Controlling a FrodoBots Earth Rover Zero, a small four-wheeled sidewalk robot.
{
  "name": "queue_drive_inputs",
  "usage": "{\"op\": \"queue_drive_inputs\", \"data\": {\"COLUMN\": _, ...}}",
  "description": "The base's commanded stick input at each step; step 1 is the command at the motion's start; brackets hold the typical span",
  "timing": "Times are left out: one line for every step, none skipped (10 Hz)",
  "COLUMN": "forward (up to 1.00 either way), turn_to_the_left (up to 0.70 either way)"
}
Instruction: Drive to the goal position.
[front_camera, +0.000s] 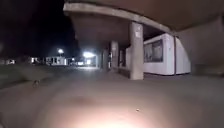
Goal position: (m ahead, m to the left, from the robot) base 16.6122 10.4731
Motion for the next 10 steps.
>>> {"op": "queue_drive_inputs", "data": {"forward": 1.00, "turn_to_the_left": 0.06}}
{"op": "queue_drive_inputs", "data": {"forward": 1.00, "turn_to_the_left": 0.06}}
{"op": "queue_drive_inputs", "data": {"forward": 1.00, "turn_to_the_left": 0.06}}
{"op": "queue_drive_inputs", "data": {"forward": 1.00, "turn_to_the_left": 0.06}}
{"op": "queue_drive_inputs", "data": {"forward": 1.00, "turn_to_the_left": 0.06}}
{"op": "queue_drive_inputs", "data": {"forward": 1.00, "turn_to_the_left": 0.06}}
{"op": "queue_drive_inputs", "data": {"forward": 1.00, "turn_to_the_left": 0.06}}
{"op": "queue_drive_inputs", "data": {"forward": 1.00, "turn_to_the_left": 0.06}}
{"op": "queue_drive_inputs", "data": {"forward": 1.00, "turn_to_the_left": 0.06}}
{"op": "queue_drive_inputs", "data": {"forward": 1.00, "turn_to_the_left": 0.06}}
